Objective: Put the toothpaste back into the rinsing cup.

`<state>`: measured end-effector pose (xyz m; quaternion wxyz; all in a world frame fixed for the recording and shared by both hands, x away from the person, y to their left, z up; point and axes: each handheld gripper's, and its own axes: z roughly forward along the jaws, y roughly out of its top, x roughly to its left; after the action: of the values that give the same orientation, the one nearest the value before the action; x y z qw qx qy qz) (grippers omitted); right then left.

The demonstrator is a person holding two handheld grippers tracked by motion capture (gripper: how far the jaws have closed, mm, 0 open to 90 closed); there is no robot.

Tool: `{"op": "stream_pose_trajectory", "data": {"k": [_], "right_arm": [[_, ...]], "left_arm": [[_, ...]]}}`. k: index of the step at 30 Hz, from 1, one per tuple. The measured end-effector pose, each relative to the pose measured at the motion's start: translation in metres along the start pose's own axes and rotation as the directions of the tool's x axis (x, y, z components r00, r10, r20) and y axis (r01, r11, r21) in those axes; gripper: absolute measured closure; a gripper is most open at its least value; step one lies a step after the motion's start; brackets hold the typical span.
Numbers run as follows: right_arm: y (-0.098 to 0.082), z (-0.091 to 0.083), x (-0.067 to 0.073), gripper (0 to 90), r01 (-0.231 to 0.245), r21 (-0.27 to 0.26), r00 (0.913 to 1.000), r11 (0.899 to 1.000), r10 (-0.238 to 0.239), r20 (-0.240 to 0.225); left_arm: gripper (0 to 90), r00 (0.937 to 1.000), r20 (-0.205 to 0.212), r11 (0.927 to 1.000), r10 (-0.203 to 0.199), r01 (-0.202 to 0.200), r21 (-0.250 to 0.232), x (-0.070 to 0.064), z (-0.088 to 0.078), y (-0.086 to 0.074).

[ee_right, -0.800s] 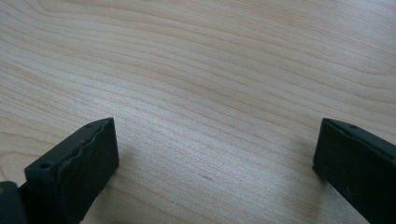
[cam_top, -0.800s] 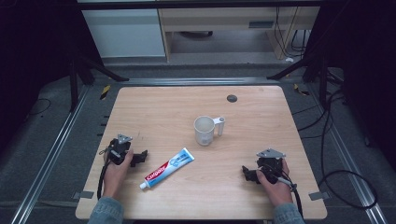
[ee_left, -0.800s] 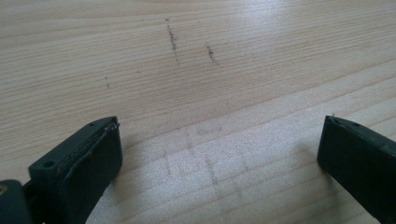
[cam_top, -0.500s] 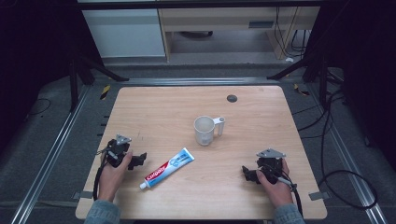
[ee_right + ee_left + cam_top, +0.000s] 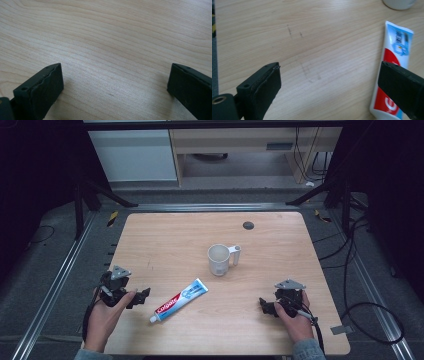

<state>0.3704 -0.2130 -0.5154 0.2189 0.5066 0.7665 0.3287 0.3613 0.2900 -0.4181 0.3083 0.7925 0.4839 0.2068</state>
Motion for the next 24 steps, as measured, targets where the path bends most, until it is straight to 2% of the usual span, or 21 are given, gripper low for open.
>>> {"op": "stream_pose_trajectory", "data": {"k": [1,2,3,4,5,8,9,11,16,17,18,19,21,24], "right_arm": [[0.0,0.0,0.0,0.6,-0.002,0.001,1.0,1.0,0.002,0.002],[0.001,0.001,0.0,0.6,-0.002,-0.001,1.0,1.0,0.002,0.005],[0.001,0.001,0.0,0.6,-0.004,0.0,1.0,1.0,0.004,0.008],[0.001,0.001,0.0,0.6,-0.006,-0.001,0.9999,1.0,0.006,0.011],[0.001,0.001,0.0,0.6,-0.007,-0.001,0.9999,1.0,0.007,0.012],[0.001,0.001,0.001,0.6,-0.015,-0.002,0.9997,1.0,0.015,0.019],[0.001,0.001,0.001,0.6,-0.015,-0.002,0.9997,1.0,0.015,0.019],[0.002,0.001,0.002,0.6,-0.028,0.0,0.9994,1.0,0.028,0.022],[0.002,0.002,0.001,0.6,-0.022,-0.002,0.9994,1.0,0.022,0.026],[0.002,0.002,0.001,0.6,-0.022,-0.002,0.9994,1.0,0.022,0.026],[0.002,0.002,0.001,0.6,-0.021,-0.002,0.9994,1.0,0.021,0.027],[0.002,0.002,0.001,0.6,-0.022,-0.002,0.9994,1.0,0.022,0.027],[0.002,0.002,0.001,0.6,-0.022,-0.002,0.9994,1.0,0.022,0.026],[0.002,0.002,0.001,0.6,-0.022,-0.002,0.9994,1.0,0.022,0.026]], "left_arm": [[4.1,0.9998,-0.007,0.9998,0.017,-0.017,0.007,0.0,-0.001,0.001],[4.1,0.9998,-0.007,0.9998,0.017,-0.017,0.007,0.0,-0.001,0.001],[4.2,0.9993,-0.024,0.9995,0.029,-0.028,0.014,0.0,-0.001,0.001],[4.4,0.9992,-0.023,0.9992,0.034,-0.033,0.022,0.001,0.0,0.001],[4.4,0.9993,-0.002,0.9983,0.037,-0.037,0.044,0.002,0.003,0.001],[6.4,0.9971,-0.009,0.9945,0.076,-0.075,0.073,0.0,0.006,0.002],[8.5,0.9971,-0.009,0.9945,0.076,-0.075,0.073,0.0,0.006,0.002],[9.4,0.9965,0.004,0.9935,0.084,-0.084,0.077,-0.003,0.007,0.005],[7.7,0.989,0.034,0.9824,0.144,-0.147,0.115,-0.021,0.007,0.017],[7.6,0.989,0.034,0.9824,0.144,-0.147,0.115,-0.021,0.007,0.017],[7.4,0.9853,0.046,0.9723,0.165,-0.17,0.16,-0.027,0.009,0.022],[7.2,0.9817,0.047,0.9641,0.184,-0.19,0.186,-0.031,0.01,0.024],[5.7,0.9719,0.061,0.9425,0.228,-0.236,0.237,-0.038,0.014,0.027],[5.6,0.965,0.071,0.9283,0.252,-0.262,0.264,-0.045,0.018,0.035]]}}
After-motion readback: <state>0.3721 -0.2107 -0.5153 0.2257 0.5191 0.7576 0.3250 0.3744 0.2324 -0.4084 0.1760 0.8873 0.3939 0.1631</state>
